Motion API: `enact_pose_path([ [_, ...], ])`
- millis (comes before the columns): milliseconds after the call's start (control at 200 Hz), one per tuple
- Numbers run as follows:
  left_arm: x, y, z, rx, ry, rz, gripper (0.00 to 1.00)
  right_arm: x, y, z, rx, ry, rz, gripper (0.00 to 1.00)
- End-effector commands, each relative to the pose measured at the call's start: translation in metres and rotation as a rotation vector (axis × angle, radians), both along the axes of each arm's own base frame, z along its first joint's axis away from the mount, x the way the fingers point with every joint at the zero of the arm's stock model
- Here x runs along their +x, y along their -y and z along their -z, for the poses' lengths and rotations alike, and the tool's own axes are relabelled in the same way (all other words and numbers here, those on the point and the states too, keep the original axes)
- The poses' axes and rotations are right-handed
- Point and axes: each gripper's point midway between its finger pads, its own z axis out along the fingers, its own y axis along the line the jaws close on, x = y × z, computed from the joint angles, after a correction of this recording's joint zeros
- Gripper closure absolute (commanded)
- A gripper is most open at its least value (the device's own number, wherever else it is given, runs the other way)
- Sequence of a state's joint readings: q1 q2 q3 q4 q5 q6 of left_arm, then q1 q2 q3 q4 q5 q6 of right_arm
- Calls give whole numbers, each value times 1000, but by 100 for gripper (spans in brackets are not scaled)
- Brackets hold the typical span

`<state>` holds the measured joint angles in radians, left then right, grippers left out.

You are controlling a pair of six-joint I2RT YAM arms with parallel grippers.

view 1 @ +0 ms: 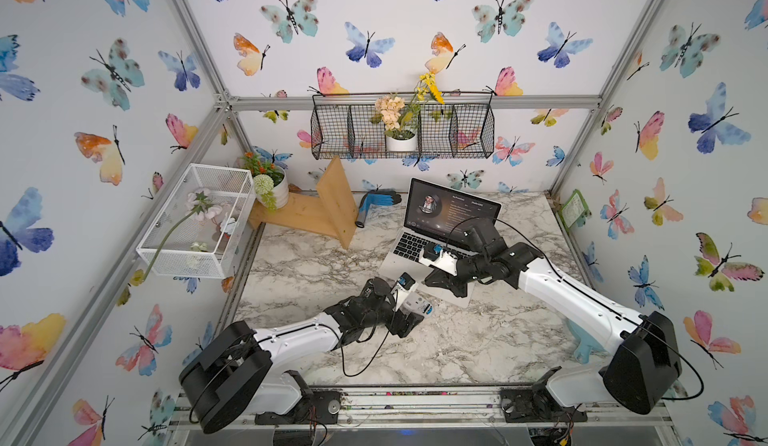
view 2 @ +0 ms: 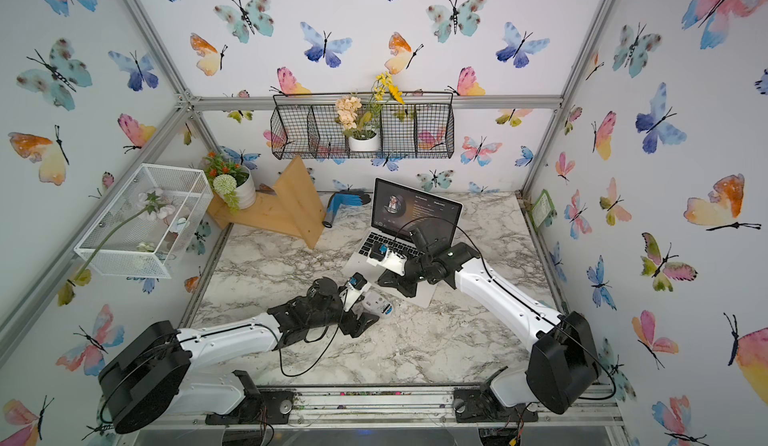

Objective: Remove the wireless mouse receiver from the laptop
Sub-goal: Adjust the mouse at the center of the board.

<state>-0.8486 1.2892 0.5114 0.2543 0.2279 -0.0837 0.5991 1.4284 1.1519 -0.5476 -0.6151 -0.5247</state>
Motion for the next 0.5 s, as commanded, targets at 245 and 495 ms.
enact_pose_path([
  [245, 14, -45, 20, 9, -106, -339, 91, 64, 19, 82, -179, -130, 324, 98],
  [495, 30, -36, 54, 112, -161, -353, 100, 55, 22, 131, -262, -180, 348, 98],
])
